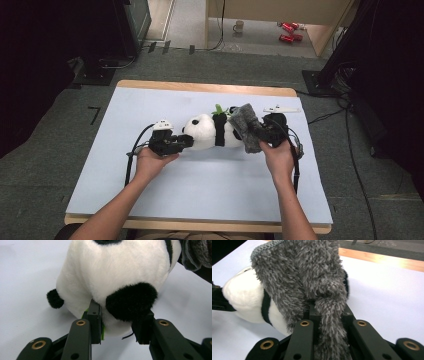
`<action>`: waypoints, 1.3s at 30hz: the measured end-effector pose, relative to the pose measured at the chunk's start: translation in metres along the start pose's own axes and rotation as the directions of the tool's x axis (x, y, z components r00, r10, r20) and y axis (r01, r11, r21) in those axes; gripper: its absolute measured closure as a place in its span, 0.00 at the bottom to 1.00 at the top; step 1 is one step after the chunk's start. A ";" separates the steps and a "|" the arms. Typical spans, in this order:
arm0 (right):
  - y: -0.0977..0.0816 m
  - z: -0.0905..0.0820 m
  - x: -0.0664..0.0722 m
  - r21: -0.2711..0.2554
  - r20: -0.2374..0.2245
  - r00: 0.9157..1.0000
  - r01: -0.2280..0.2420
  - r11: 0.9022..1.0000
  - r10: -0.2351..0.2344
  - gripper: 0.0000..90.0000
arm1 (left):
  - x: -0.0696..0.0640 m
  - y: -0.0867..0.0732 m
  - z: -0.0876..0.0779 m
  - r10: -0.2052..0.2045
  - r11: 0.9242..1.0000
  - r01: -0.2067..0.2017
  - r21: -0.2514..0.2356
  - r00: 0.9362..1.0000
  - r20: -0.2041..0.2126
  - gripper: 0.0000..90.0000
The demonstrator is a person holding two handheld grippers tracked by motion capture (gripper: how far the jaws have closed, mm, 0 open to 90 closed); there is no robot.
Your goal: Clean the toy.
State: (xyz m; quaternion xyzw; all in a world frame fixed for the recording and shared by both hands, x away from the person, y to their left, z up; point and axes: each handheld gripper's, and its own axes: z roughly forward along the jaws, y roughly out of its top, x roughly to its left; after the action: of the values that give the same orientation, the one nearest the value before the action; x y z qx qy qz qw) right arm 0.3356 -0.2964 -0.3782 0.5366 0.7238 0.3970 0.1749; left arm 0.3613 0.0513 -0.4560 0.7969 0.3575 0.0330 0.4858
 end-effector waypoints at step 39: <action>-0.004 0.045 0.095 0.048 -0.247 0.960 0.148 0.988 -0.131 0.87 | -0.022 -0.001 -0.001 -0.024 1.000 0.024 0.006 0.999 -0.021 0.73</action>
State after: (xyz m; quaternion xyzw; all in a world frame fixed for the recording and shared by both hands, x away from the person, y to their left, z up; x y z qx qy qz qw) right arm 0.3292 -0.1922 -0.3932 0.4371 0.7884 0.4223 0.0949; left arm 0.3445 0.0388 -0.4496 0.7936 0.3724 0.0344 0.4799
